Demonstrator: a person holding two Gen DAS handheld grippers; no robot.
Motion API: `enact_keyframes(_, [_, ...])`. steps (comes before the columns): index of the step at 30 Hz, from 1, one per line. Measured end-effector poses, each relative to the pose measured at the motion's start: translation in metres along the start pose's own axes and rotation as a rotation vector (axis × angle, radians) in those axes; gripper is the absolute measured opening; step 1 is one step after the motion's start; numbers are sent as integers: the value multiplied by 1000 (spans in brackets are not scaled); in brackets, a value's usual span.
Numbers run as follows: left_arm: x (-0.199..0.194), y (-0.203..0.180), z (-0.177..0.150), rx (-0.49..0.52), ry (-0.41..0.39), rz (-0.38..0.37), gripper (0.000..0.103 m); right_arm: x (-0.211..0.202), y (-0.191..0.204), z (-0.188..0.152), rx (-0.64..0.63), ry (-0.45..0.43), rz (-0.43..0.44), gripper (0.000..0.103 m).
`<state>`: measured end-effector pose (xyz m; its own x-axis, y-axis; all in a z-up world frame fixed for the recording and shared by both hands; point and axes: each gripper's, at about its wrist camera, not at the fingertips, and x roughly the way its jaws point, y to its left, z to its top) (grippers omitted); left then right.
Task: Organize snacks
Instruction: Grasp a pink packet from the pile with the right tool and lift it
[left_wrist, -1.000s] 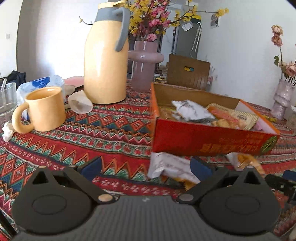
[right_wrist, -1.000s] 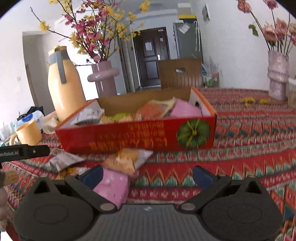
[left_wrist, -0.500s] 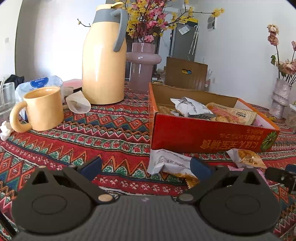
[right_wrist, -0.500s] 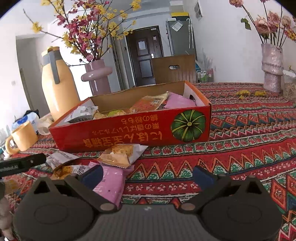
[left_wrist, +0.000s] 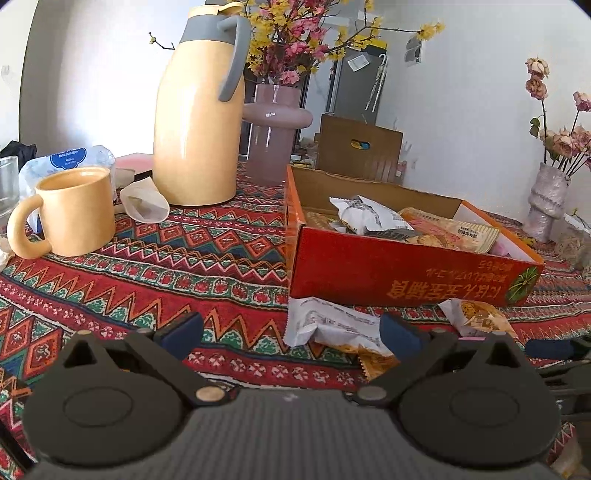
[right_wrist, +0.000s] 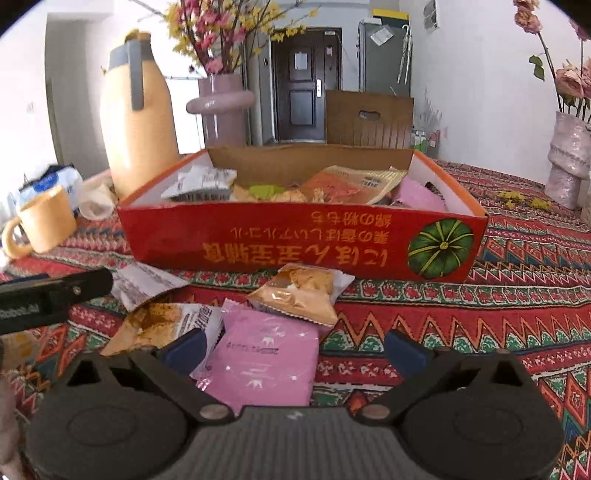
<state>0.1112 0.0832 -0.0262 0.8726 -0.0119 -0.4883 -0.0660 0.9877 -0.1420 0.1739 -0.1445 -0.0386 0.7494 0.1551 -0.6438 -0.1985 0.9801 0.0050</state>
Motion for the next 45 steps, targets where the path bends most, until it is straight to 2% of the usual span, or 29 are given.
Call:
enact_keyframes(4, [-1, 0, 0, 1, -2, -7, 103, 10, 2, -3, 8, 60, -26, 103])
enact_keyframes(17, [0, 0, 0, -1, 1, -9, 103, 10, 0, -1, -14, 85, 10, 102])
enact_keyframes(18, [0, 0, 0, -2, 2, -9, 103, 8, 0, -1, -17, 79, 17, 99])
enact_keyframes(21, [0, 1, 0, -3, 4, -5, 103, -3, 3, -4, -42, 48, 55, 64])
enact_keyframes(22, [0, 1, 0, -3, 5, -4, 103, -6, 3, -4, -39, 52, 63, 61])
enact_keyframes(26, [1, 1, 0, -3, 7, 1, 103, -17, -4, -12, -27, 16, 87, 61])
enact_keyframes(33, [1, 0, 0, 0, 12, 14, 103, -54, -38, -26, 38, -111, 91, 61])
enact_keyframes(39, [3, -1, 0, 1, 20, 28, 103, -73, -79, -24, 117, -203, 31, 61])
enact_keyframes(45, [5, -1, 1, 3, 29, 36, 103, -57, -113, -19, 170, -233, -57, 61])
